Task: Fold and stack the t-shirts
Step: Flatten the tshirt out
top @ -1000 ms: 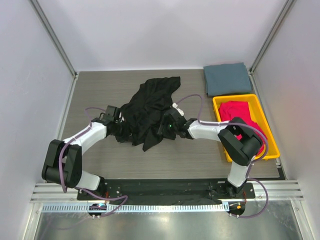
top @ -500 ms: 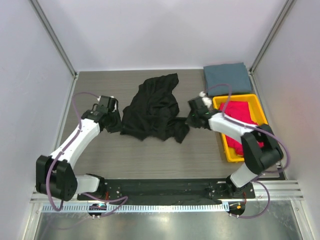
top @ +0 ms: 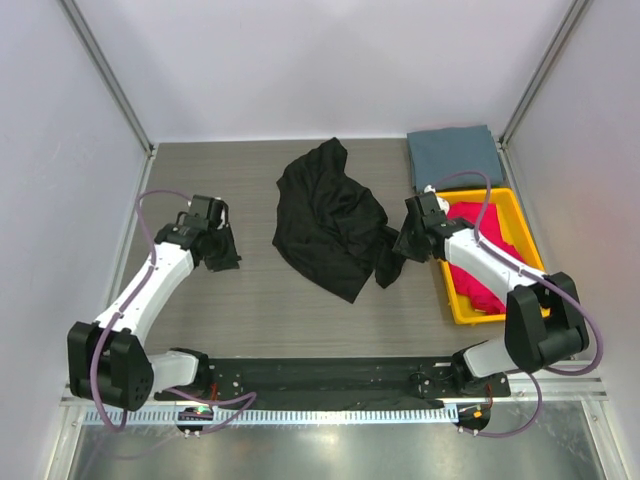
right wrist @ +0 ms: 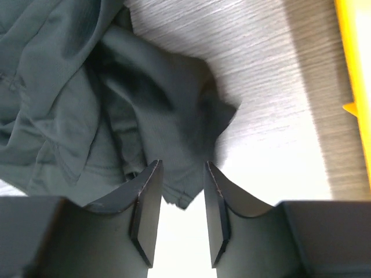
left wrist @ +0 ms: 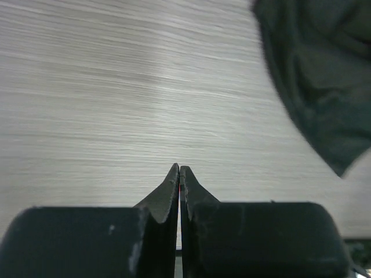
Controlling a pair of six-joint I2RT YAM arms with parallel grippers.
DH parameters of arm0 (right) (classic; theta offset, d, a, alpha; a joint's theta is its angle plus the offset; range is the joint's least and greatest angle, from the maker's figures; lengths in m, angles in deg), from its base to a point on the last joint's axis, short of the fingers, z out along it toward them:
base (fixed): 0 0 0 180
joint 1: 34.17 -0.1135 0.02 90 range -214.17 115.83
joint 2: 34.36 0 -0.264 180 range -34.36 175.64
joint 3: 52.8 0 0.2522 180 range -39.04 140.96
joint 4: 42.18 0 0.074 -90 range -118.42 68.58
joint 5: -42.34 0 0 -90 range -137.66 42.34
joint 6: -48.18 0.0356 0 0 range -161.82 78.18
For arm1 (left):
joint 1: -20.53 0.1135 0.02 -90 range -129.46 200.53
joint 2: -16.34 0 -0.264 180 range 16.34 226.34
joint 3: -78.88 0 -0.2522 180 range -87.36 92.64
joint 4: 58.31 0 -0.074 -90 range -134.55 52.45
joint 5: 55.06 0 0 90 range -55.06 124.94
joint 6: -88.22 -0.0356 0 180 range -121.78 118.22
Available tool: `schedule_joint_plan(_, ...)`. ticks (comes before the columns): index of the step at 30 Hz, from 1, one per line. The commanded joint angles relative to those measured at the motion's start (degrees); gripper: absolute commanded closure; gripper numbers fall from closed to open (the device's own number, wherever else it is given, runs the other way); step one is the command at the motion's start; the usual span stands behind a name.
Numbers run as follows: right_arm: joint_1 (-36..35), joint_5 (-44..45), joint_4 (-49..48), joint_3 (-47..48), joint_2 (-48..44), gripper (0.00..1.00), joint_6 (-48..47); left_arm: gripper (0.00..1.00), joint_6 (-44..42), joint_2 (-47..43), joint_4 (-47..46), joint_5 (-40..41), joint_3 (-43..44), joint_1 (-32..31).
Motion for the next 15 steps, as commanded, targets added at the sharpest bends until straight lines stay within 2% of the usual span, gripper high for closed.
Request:
schedule_joint_plan(1, -0.2, -0.8, 2.1, 2.4, -3.9, 0.60, -1.4, 0.99, 2.5, -2.0, -7.9, -14.4, -2.7, 0.1)
schedule_joint_plan(2, -0.2, -1.0, 2.5, 2.3, -4.3, 0.59, -1.4, 0.88, 4.2, -2.0, -10.4, -18.6, -4.7, 0.1)
schedule_joint_plan(3, -0.2, -1.2, 2.7, 2.4, -4.9, 0.58, -1.4, 0.80, 8.8, -1.4, -12.9, -23.4, -6.1, -0.3)
schedule_joint_plan(5, -0.2, -2.1, 2.7, 2.0, -5.7, 0.58, -1.2, 0.62, 12.6, 0.8, -19.1, -24.2, -7.7, -3.6)
schedule_joint_plan(8, -0.6, -2.4, 2.7, 1.1, -7.8, 0.58, -0.8, 0.54, 16.4, 5.5, -22.0, -20.6, -7.2, -9.1)
schedule_joint_plan(9, -0.7, -2.5, 2.6, 1.0, -8.1, 0.58, -0.7, 0.53, 17.1, 6.6, -22.2, -19.3, -6.7, -12.3)
schedule_joint_plan(11, -0.8, -2.7, 2.1, 0.4, -8.8, 0.58, -0.6, 0.53, 19.9, 9.0, -25.4, -17.3, -6.3, -14.6)
schedule_joint_plan(15, -0.8, -2.3, 2.0, 0.9, -9.4, 0.58, -1.3, 0.51, 24.2, 17.0, -31.4, -17.9, -5.2, -20.3)
